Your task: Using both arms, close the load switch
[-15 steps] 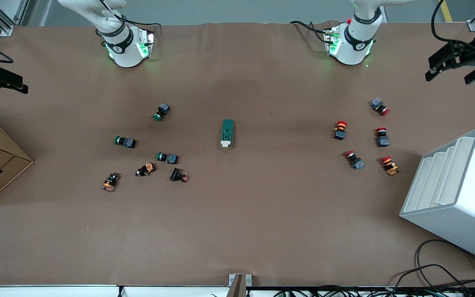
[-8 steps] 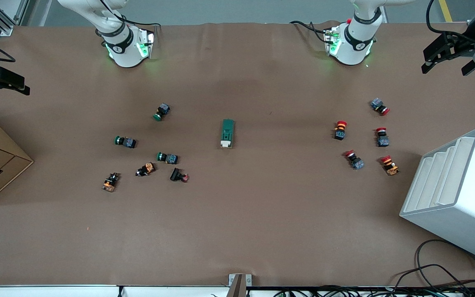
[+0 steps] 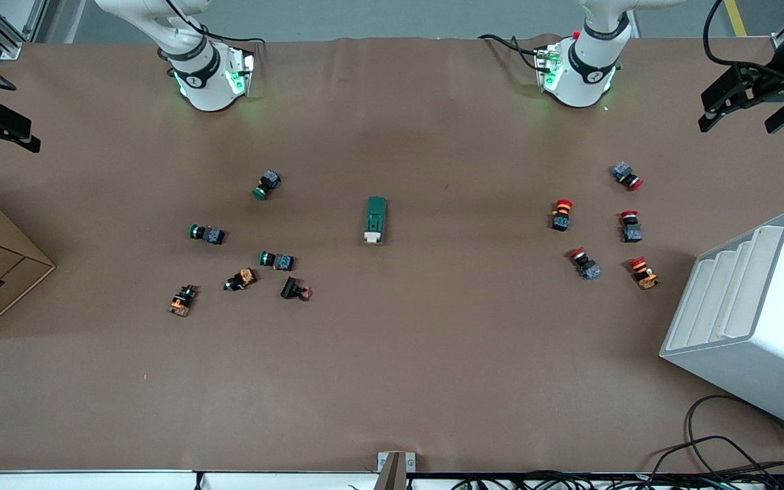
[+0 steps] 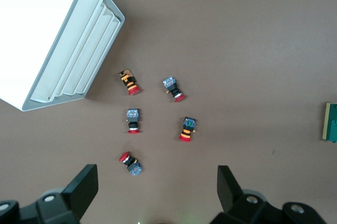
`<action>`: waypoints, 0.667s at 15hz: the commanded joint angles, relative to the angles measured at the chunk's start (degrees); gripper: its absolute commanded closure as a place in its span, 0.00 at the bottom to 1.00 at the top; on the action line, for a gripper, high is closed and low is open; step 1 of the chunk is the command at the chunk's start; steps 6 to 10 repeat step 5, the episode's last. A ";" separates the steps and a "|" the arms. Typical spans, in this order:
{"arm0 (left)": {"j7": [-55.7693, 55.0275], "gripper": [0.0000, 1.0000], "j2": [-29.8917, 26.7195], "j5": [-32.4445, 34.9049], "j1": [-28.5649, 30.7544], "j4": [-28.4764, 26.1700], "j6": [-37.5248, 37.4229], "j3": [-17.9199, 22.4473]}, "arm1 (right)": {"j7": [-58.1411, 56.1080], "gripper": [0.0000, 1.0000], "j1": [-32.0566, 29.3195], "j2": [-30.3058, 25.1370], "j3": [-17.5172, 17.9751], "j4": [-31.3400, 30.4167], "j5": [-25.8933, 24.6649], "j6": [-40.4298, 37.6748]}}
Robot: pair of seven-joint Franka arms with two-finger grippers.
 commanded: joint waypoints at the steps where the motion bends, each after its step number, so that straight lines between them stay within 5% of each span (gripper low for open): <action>1: 0.40 0.00 3.13 0.83 0.18 3.90 -0.28 -0.12 | -0.07 0.00 0.56 -3.81 -0.66 -4.48 0.09 1.01; 10: -0.65 0.00 3.83 0.75 -0.08 4.26 -0.28 -0.20 | -0.24 0.00 0.64 -4.34 -0.31 -5.28 0.09 0.58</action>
